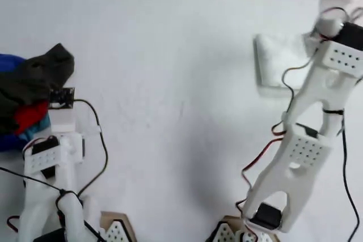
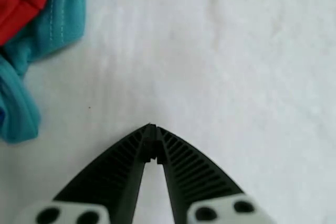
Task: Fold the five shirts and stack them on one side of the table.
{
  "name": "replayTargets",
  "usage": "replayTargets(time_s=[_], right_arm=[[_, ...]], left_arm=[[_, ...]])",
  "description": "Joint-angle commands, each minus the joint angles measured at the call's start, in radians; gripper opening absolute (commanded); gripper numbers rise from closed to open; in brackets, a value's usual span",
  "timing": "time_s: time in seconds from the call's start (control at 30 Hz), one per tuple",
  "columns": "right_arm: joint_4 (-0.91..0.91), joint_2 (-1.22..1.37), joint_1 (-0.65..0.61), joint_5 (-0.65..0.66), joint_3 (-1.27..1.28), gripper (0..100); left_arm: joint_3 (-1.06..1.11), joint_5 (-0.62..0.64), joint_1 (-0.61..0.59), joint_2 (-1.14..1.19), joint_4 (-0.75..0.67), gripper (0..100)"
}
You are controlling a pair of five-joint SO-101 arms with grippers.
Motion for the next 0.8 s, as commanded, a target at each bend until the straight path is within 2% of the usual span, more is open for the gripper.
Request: replayTargets(time_s=[0.0, 0.07, 0.2, 0.27, 0.43, 0.53, 0.63, 0.77], right_arm=[[0.081, -0.159, -0.104, -0.002, -0.005, 26.2], [0.081, -0.222, -0.147, -0.020, 0.054, 26.2], [0.081, -0.409, -0.243, -0.170, 0.301, 26.2], [0.081, -0.535, -0.300, -0.215, 0.491, 26.2], [0.042, -0.783, -0.466, -0.226, 1.057, 26.2], [-0.097, -0.843, -0.530, -0.244, 1.381, 26.2], [-0.314, -0.903, -0.555, -0.299, 1.663, 26.3], [-0.633, -1.012, -0.579, -0.305, 1.978, 26.2]], left_arm=[[-0.002, 0.003, -0.003, -0.017, -0.017, 3], [-0.002, 0.003, -0.003, -0.017, -0.017, 3], [-0.002, 0.003, -0.003, -0.017, -0.017, 3], [-0.002, 0.003, -0.003, -0.017, -0.017, 3], [-0.002, 0.003, -0.003, -0.017, -0.017, 3], [-0.002, 0.003, -0.003, -0.017, -0.017, 3], [-0.002, 0.003, -0.003, -0.017, -0.017, 3], [-0.002, 0.003, -0.003, -0.017, -0.017, 3]])
